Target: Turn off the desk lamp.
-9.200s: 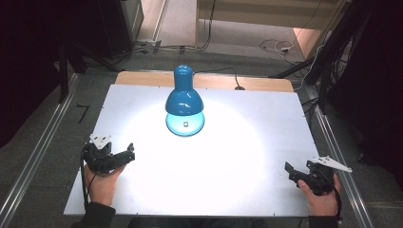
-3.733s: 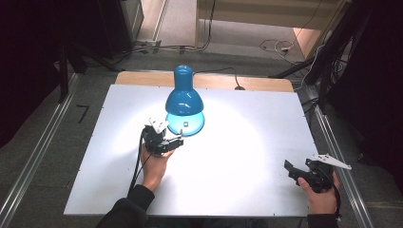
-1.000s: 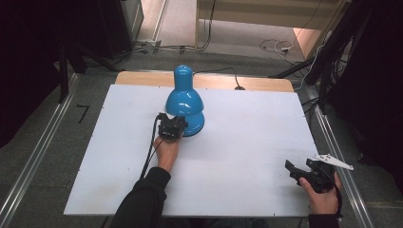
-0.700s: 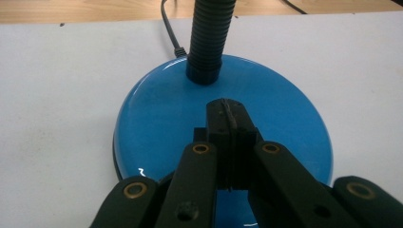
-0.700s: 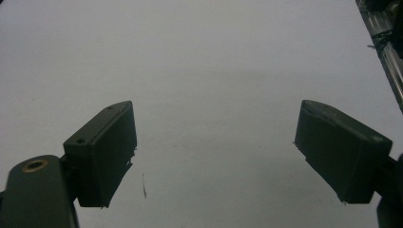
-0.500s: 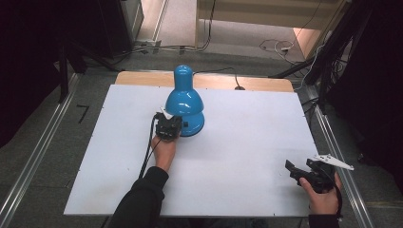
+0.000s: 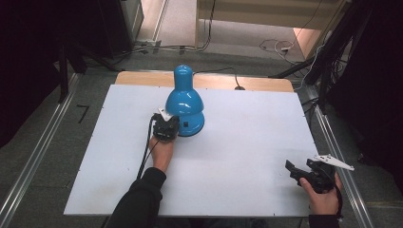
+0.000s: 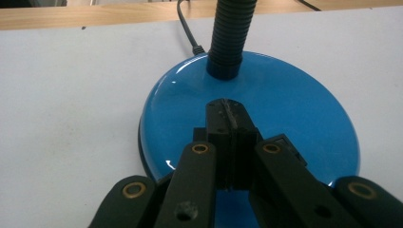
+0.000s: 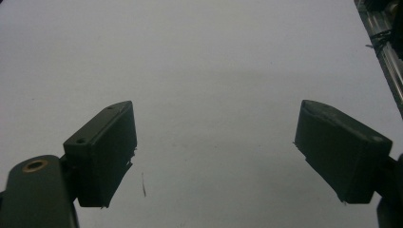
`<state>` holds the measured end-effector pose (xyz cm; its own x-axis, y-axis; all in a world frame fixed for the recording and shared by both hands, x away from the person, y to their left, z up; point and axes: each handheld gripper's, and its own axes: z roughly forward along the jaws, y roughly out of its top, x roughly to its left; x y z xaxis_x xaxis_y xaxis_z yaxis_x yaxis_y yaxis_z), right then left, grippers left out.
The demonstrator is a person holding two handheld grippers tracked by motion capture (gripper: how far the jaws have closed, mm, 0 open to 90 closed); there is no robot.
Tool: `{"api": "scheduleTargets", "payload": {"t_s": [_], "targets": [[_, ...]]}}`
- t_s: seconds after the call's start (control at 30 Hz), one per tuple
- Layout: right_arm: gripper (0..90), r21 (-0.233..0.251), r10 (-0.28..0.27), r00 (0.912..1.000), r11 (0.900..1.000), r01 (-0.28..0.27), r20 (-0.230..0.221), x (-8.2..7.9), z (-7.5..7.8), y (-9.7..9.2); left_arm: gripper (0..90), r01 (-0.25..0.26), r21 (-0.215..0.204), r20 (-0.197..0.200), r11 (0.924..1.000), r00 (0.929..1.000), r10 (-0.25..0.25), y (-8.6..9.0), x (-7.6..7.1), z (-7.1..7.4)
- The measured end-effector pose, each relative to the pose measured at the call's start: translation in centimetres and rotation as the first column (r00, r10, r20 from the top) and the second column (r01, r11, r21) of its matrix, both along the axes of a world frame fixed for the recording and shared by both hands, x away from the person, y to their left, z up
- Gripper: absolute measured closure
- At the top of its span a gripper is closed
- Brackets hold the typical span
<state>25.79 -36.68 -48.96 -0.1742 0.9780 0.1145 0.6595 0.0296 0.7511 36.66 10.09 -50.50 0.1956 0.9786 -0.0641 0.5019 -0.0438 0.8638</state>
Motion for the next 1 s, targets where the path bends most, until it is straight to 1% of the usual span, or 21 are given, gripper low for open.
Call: {"api": "scheduleTargets", "payload": {"t_s": [0.13,0.2,0.27,0.3,0.37,0.4,0.53,0.6,0.73,0.77,0.87,0.93,1.0], "targets": [[12.6,0.0,0.0,1.0,1.0,0.0,0.0,0.0,0.0,0.0,84.8,-0.014,-0.012,0.006,0.9998,0.9999,0.014,0.3,-0.1,-0.1],[12.6,-0.001,-0.001,1.0,1.0,0.001,0.0,0.0,0.0,0.0,80.3,-0.025,-0.026,0.009,0.9993,0.9996,0.026,0.5,-0.1,-0.2],[12.6,-0.002,-0.001,1.0,1.0,0.001,0.0,0.0,0.0,0.0,78.8,-0.026,-0.031,0.01,0.9992,0.9996,0.026,0.9,-0.2,-0.1],[12.6,-0.002,-0.001,1.0,1.0,0.001,0.0,0.0,0.0,0.0,76.9,-0.023,-0.029,0.001,0.9993,0.9997,0.024,1.1,-0.3,-0.1],[12.6,-0.002,-0.002,1.0,1.0,0.002,0.0,0.0,0.0,0.0,73.6,-0.02,-0.069,-0.007,0.9974,0.9998,0.02,1.4,-0.4,-0.1],[12.6,-0.002,-0.002,1.0,1.0,0.002,0.0,0.0,0.0,0.0,73.5,-0.022,-0.073,-0.005,0.9971,0.9998,0.021,1.6,-0.5,0.0],[12.6,0.002,-0.007,1.0,1.0,0.007,0.001,-0.1,0.0,0.0,67.7,-0.021,-0.067,0.002,0.9975,0.9998,0.021,2.5,-1.1,0.4],[12.6,0.0,-0.005,1.0,1.0,0.005,0.003,-0.1,0.0,-0.1,60.4,-0.021,-0.075,0.0,0.997,0.9998,0.021,3.1,-1.4,0.6],[12.6,-0.001,-0.007,1.0,1.0,0.007,-0.001,-0.1,0.0,-0.1,56.6,-0.03,-0.081,0.004,0.9963,0.9995,0.03,4.2,-2.2,0.9],[12.6,-0.002,-0.007,1.0,1.0,0.007,-0.001,-0.1,0.0,0.0,56.5,-0.031,-0.082,0.001,0.9962,0.9995,0.031,4.4,-2.4,1.0],[12.6,-0.005,-0.003,1.0,1.0,0.003,0.002,-0.2,0.1,0.0,52.7,-0.035,-0.075,-0.008,0.9966,0.9994,0.034,5.1,-2.9,0.9],[12.6,0.001,-0.006,1.0,1.0,0.006,0.003,-0.2,0.1,0.0,49.5,-0.045,-0.072,-0.022,0.9964,0.9988,0.043,5.7,-3.2,0.8],[12.6,0.004,-0.007,1.0,1.0,0.007,0.001,-0.2,0.1,0.0,47.4,-0.061,-0.073,-0.022,0.9955,0.998,0.06,6.2,-3.4,0.7]]}}
